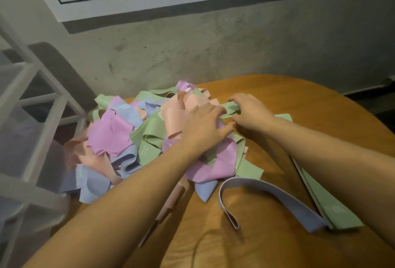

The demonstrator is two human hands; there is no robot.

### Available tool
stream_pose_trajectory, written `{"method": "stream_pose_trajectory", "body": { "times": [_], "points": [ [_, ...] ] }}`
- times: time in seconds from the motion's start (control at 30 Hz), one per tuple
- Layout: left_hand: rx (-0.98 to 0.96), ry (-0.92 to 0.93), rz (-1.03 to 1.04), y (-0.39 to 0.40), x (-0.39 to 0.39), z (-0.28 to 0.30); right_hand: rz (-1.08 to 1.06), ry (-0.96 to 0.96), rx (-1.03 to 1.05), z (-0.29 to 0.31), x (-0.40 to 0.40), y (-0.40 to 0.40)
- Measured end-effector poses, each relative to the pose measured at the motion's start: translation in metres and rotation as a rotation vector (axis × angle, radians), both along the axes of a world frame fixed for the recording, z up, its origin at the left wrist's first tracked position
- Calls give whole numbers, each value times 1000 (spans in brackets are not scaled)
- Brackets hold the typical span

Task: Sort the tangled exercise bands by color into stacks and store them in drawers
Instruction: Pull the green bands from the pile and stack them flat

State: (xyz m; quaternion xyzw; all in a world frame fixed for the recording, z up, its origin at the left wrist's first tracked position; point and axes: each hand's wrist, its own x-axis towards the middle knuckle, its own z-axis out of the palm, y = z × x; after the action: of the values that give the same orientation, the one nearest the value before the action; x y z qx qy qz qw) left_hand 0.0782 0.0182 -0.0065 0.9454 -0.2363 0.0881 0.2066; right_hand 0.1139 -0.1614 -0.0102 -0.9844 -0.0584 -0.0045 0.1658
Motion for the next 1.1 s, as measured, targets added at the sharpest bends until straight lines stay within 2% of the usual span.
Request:
{"method": "stream_pose_trajectory", "body": {
  "times": [0.17, 0.37, 0.4, 0.47, 0.6, 0.8, 0.93, 1.1],
  "points": [
    [-2, 51, -1, -32, 5, 1, 64, 13, -146, -9, 22, -7],
    [333, 82, 51, -28, 11, -25, 71, -69, -275, -14, 21, -18],
    [367, 74, 55, -24, 10, -28, 44, -67, -218, -15, 18, -21],
    [371, 40, 56, -17, 8, -32, -69, -52, 42, -15, 10, -25],
    [262, 45, 85, -9, 8, -33, -258, -1, 551, 0, -10, -30],
    [111, 116, 94, -6, 5, -37, -365, 339, 1371, 42, -40, -29],
    [37, 150, 119, -10, 4, -31, -313, 419, 1547, 61, -60, -29],
    [-73, 184, 97, -9, 4, -22, -251, 425, 1742, 77, -76, -27]
  ]
}}
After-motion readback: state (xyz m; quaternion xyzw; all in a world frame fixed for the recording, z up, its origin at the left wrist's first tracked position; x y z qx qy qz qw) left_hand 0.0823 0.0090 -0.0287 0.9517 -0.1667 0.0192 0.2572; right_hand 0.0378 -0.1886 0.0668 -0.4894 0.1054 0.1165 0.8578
